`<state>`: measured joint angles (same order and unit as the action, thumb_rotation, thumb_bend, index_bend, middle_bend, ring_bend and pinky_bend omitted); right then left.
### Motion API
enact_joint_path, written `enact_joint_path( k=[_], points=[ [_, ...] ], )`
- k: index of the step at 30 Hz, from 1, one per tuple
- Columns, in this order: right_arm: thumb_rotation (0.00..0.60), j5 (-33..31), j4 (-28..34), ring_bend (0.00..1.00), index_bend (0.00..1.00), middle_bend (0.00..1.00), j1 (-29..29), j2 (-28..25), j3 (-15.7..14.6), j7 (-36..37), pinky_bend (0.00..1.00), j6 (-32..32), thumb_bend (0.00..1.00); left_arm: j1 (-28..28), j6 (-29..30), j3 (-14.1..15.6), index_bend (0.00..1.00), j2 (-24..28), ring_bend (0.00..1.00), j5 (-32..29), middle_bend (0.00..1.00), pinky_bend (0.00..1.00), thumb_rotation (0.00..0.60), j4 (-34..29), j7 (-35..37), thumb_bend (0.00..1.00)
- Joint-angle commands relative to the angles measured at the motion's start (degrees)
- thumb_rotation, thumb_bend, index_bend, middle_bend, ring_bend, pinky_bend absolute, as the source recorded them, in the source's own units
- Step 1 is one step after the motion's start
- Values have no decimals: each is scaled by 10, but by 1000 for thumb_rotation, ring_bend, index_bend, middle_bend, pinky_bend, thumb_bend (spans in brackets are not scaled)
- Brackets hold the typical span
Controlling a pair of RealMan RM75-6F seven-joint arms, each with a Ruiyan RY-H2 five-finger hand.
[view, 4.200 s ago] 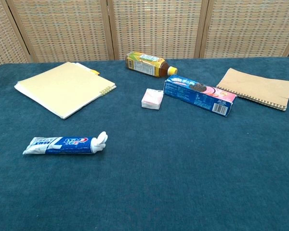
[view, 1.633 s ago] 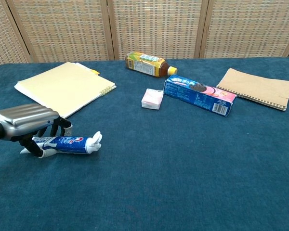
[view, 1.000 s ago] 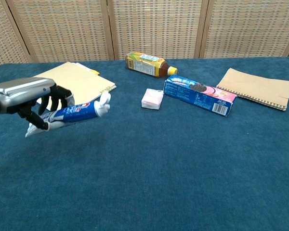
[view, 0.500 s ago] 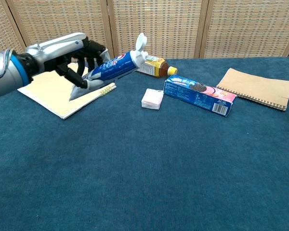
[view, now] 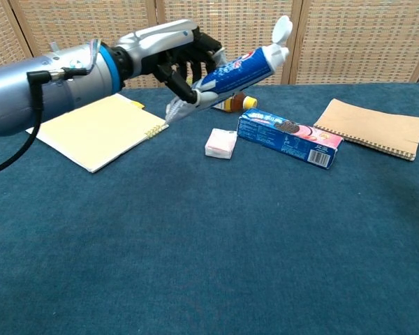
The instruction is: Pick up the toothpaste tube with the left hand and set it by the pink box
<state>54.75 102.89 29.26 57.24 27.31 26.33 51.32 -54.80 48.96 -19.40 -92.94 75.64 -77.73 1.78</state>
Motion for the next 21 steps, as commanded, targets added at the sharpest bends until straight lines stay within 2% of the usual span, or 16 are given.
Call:
enact_joint_path(
  k=[1,13,21],
  points=[
    [86,-18,5,0,133,23,21,3,12,-1,0,-15,0,-21,-11,-11,716,-20,537,-17,569,602,600,12,-10,608],
    [86,-112,36,0,73,0,98,12,55,-5,0,-55,0,-83,-33,-40,719,-71,538,-81,571,602,600,48,-48,608],
    [85,-154,36,0,100,0,139,37,48,-27,0,-58,0,-105,-37,-48,729,-88,544,-123,581,602,600,56,-69,609]
  ],
)
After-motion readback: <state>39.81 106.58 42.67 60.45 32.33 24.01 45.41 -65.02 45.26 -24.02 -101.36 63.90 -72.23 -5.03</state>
